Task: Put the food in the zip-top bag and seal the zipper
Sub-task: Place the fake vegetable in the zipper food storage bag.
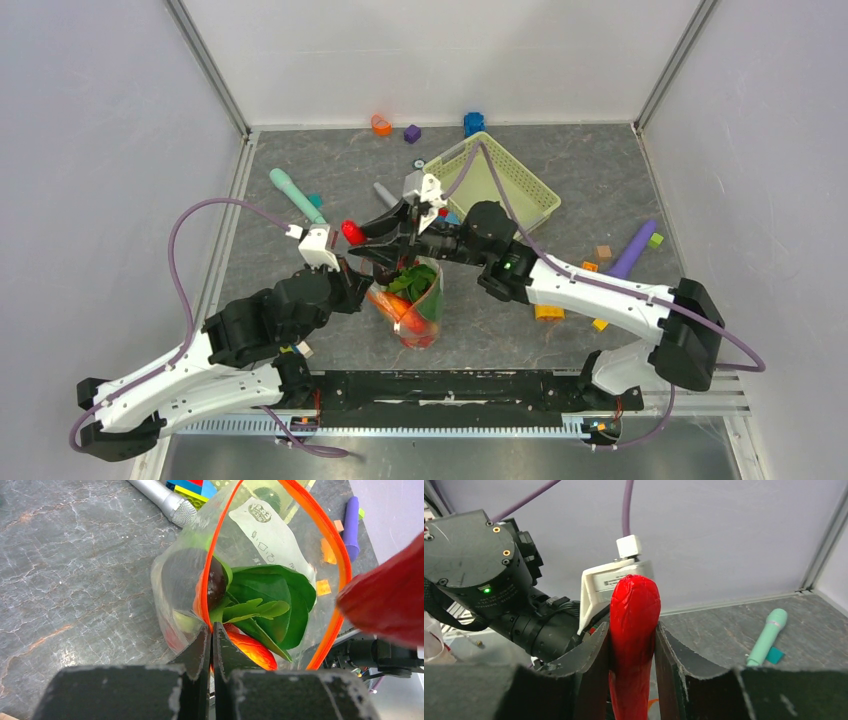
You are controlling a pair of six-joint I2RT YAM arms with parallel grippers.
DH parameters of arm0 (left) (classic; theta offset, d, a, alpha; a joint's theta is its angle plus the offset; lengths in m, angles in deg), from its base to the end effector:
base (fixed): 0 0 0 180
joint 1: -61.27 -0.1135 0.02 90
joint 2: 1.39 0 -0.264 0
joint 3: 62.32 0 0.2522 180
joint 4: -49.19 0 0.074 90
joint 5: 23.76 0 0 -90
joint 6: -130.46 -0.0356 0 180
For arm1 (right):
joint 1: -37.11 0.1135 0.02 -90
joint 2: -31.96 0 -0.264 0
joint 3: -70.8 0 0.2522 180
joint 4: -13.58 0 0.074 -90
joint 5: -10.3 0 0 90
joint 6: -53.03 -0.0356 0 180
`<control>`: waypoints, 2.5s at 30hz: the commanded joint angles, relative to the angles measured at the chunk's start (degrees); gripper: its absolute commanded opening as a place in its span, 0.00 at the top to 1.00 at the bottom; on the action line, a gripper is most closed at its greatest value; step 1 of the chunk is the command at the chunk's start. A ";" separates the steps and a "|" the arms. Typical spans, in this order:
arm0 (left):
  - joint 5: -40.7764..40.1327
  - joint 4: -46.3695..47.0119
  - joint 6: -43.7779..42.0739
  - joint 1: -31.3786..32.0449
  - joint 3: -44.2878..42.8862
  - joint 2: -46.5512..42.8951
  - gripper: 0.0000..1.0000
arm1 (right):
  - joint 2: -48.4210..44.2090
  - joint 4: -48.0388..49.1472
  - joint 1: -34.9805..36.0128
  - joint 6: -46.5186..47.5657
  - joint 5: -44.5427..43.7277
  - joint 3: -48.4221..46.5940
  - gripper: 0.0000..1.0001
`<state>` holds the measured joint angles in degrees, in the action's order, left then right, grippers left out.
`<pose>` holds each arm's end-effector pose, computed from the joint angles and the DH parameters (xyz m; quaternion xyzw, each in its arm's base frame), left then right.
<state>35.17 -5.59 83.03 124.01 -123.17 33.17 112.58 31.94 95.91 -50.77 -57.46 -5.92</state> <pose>0.0715 -0.0987 0.3251 0.0101 0.8392 -0.2521 0.4818 0.1605 0.2911 0.3835 -0.3708 0.4969 0.5544 0.5552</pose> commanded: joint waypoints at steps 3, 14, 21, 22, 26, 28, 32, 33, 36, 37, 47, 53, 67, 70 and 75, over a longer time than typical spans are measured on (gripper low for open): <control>-0.07 3.99 -0.28 0.02 -0.86 -0.50 0.98 | 3.23 0.22 2.35 3.91 -4.22 -2.13 0.95; -0.01 4.38 0.03 0.05 -0.38 -1.30 0.98 | -0.23 7.61 2.68 10.05 -20.11 9.80 0.94; 1.41 6.76 1.16 0.09 0.75 -1.23 0.98 | -3.41 3.73 4.37 5.54 -25.92 11.70 0.91; 1.70 6.78 0.98 0.10 0.59 -0.84 0.98 | -3.65 2.85 4.79 5.45 -26.33 11.86 0.90; 1.89 6.43 1.18 0.10 0.04 -0.07 0.98 | -4.78 2.16 5.97 7.26 -28.36 13.22 0.87; 1.98 6.73 1.20 0.03 0.16 -0.11 0.98 | -5.36 3.31 5.97 9.73 -26.78 15.06 0.85; 2.05 6.60 0.96 0.03 0.15 -0.32 0.98 | -5.97 0.66 5.97 19.38 -18.71 16.07 0.83; 2.13 6.33 0.92 0.08 0.08 -0.37 0.98 | -5.87 -1.20 5.97 22.32 -16.49 15.50 0.83; 2.58 5.70 0.76 0.10 -0.28 -0.49 0.98 | -4.90 -6.36 5.97 27.46 -14.98 13.43 0.83; 2.59 5.60 0.76 0.04 -0.37 -0.57 0.98 | -4.49 -7.15 5.97 27.42 -15.55 13.03 0.82; 3.25 4.37 0.37 0.08 -0.73 -1.55 0.98 | -4.86 -18.97 5.97 48.28 -3.06 10.94 0.74; 3.91 3.95 0.15 0.08 -0.81 -1.61 0.98 | -3.49 -28.16 5.89 59.74 8.57 7.01 0.74; 8.07 3.40 -2.45 0.03 -2.39 -1.19 0.98 | 4.93 -67.42 5.03 85.13 10.11 -12.91 0.68; 9.13 3.70 -3.52 0.09 -2.61 -1.42 0.98 | 6.54 -70.69 4.24 86.47 10.37 -14.57 0.67; 11.09 3.94 -5.59 0.06 -3.26 -1.11 0.98 | 6.08 -71.63 3.01 86.93 10.76 -15.20 0.64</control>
<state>43.74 -4.82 80.95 124.01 -123.30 32.04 119.07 -35.19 99.80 33.53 -48.02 -18.53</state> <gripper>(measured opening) 0.043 0.385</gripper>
